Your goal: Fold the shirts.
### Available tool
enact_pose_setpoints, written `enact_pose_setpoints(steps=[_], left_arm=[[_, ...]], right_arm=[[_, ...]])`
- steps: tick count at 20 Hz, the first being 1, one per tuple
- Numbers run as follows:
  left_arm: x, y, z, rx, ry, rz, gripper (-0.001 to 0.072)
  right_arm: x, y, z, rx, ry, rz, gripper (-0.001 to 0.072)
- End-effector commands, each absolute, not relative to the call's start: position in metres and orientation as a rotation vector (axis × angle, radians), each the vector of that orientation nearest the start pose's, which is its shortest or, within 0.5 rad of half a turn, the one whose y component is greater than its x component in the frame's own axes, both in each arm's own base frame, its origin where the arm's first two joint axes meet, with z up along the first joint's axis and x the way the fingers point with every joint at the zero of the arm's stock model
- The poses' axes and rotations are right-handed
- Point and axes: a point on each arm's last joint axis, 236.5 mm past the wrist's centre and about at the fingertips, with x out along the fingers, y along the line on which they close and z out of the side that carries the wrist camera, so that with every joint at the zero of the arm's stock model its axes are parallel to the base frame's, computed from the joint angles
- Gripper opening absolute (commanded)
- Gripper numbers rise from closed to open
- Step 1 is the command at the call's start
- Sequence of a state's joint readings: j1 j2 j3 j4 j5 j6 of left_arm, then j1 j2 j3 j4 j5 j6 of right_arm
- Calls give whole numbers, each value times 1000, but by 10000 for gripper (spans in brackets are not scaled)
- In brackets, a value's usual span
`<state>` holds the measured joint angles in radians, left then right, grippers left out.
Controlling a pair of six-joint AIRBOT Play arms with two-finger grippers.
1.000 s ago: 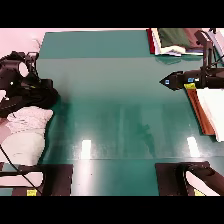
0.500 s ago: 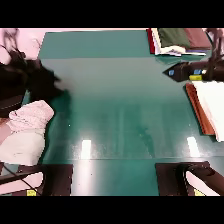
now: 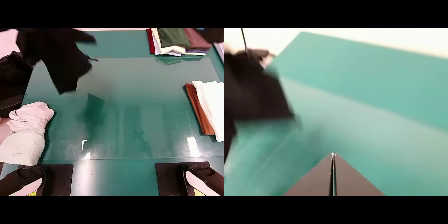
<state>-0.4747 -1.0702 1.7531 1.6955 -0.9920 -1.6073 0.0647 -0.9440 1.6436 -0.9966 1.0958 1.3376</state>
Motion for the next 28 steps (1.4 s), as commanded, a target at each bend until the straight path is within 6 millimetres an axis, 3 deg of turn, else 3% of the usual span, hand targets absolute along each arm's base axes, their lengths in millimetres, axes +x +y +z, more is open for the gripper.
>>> enact_pose_setpoints(steps=[1, 4, 5, 6, 7, 9, 10, 13, 15, 16, 18, 21, 24, 28], left_arm=[[362, -262, 337, 228, 384, -581, 21], [355, -336, 254, 314, 567, -718, 52], [352, -358, 232, 284, 622, -768, 374], [352, -373, 218, 247, 656, -804, 608], [358, -380, 208, 239, 666, -807, 611], [381, -364, 203, 226, 669, -746, 611], [398, -345, 202, 201, 678, -697, 611], [451, -259, 183, 59, 770, -483, 611], [463, -216, 145, -68, 882, -403, 611], [461, -205, 121, -135, 948, -390, 611], [444, -196, 67, -236, 1079, -388, 611], [427, -188, 4, -277, 1156, -342, 610], [419, -189, -32, -357, 1206, -292, 610], [423, -209, -54, -483, 1248, -299, 609]], right_arm=[[335, 136, 419, 106, 247, 557, 22], [331, 136, 429, 100, 224, 559, 22], [331, 136, 429, 100, 224, 559, 22], [330, 136, 428, 98, 229, 561, 22], [330, 136, 426, 97, 235, 563, 22], [329, 137, 424, 96, 243, 566, 22], [329, 137, 424, 95, 246, 566, 22], [327, 138, 420, 91, 263, 571, 22], [331, 139, 415, 93, 277, 573, 22], [334, 139, 412, 94, 291, 575, 22], [340, 141, 401, 96, 328, 581, 21], [348, 145, 382, 100, 397, 598, 22], [354, 147, 368, 124, 453, 599, 22], [355, 147, 363, 123, 471, 601, 22]])
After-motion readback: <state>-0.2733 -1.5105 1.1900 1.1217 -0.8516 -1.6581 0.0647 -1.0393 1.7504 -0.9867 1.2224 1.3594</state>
